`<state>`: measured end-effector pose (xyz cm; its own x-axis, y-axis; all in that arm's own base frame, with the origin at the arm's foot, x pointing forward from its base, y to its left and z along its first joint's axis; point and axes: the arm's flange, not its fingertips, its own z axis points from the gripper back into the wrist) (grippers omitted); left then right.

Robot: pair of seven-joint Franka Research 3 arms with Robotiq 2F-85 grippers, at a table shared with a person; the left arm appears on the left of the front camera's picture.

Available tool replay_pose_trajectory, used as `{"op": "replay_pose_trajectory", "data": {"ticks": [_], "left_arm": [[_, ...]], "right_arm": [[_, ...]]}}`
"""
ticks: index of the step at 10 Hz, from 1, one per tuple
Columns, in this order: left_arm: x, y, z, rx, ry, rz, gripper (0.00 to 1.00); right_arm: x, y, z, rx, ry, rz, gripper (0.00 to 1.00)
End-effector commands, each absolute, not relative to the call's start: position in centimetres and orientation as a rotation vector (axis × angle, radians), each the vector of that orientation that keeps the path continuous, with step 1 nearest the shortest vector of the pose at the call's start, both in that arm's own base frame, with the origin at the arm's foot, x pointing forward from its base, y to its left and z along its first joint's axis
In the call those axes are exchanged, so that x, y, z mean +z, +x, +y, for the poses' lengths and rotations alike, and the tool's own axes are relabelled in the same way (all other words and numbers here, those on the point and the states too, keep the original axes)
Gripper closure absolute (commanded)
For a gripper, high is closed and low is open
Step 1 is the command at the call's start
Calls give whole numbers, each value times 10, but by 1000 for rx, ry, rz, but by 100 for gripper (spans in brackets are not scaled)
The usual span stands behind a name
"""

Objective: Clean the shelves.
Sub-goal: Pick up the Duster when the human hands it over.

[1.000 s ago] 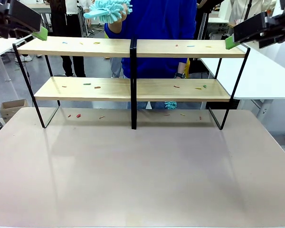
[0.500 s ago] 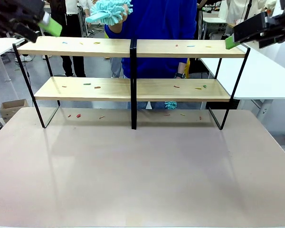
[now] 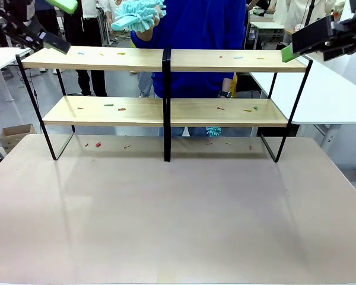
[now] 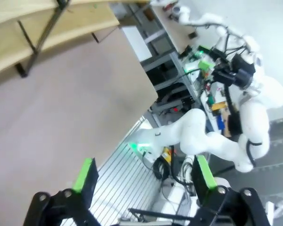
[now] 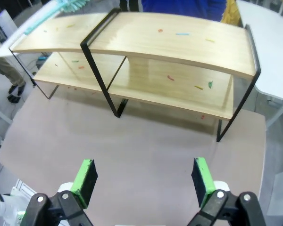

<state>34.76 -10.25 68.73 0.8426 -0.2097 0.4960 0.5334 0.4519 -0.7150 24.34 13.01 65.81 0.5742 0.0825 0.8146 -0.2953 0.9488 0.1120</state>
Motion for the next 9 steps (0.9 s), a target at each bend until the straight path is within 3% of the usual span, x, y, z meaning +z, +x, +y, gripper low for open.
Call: {"op": "replay_pose_trajectory", "data": {"ticks": [1,2,3,7,9], "left_arm": [[685,353,-99,-482,-1017,-364,0],[686,362,-106,-507,-1013,-273,0],[687,397,-108,-450,-1120,-155,0],[661,540,-128,-38,-1418,-146,0],[644,573,-135,58,-1447,-178,0]], "right_arm": [[658,244,130,222,254,-934,0],[658,244,130,222,254,-934,0],[658,244,130,222,254,-934,0],[658,244,130,222,254,-934,0],[658,244,130,222,254,-934,0]]}}
